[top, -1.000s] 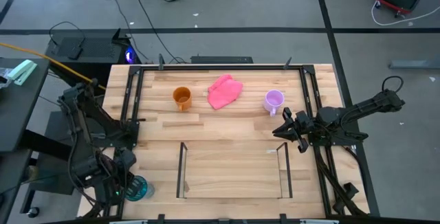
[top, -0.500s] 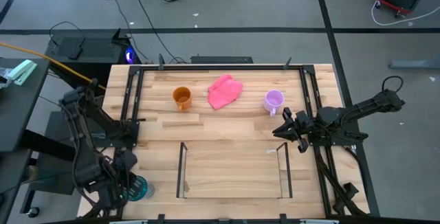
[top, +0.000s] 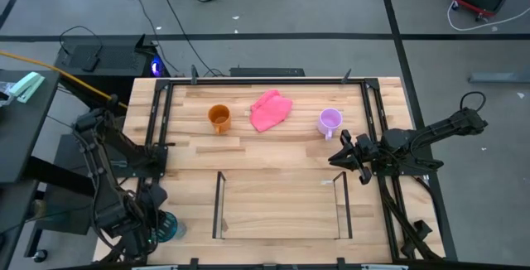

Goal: Stack small to large cups/mugs on shelf
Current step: Put the blue cup on the shelf

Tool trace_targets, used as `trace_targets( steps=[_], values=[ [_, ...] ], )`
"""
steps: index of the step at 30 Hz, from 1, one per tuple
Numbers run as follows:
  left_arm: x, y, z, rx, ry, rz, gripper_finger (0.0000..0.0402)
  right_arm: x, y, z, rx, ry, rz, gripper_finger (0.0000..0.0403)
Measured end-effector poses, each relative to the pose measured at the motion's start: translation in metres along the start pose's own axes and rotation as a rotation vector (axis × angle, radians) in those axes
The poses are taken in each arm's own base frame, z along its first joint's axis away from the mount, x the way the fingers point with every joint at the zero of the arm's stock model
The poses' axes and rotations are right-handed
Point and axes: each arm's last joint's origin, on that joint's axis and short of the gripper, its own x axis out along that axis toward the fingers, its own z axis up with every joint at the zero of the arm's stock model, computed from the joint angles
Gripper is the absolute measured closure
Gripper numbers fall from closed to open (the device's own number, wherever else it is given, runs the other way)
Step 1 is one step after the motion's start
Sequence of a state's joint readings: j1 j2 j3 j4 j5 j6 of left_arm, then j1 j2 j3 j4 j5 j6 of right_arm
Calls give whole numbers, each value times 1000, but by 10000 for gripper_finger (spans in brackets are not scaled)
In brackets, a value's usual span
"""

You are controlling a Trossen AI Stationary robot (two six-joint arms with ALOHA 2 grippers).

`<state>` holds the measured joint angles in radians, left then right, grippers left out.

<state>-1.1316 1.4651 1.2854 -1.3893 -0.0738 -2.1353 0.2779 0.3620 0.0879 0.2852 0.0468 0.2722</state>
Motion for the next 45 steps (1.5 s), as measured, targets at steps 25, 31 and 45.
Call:
trace_targets(
  steps=[25, 31, 45],
  values=[
    [11, -7, -5, 14, -26, 34, 371, 0, 0, -1, 24, 14, 17, 345],
    [8, -7, -4, 13, -14, 8, 385, 0, 0, -1, 24, 14, 17, 345],
    [-15, -10, 18, 87, 78, -182, 389, 0, 0, -1, 25, 13, 17, 345]
  ],
)
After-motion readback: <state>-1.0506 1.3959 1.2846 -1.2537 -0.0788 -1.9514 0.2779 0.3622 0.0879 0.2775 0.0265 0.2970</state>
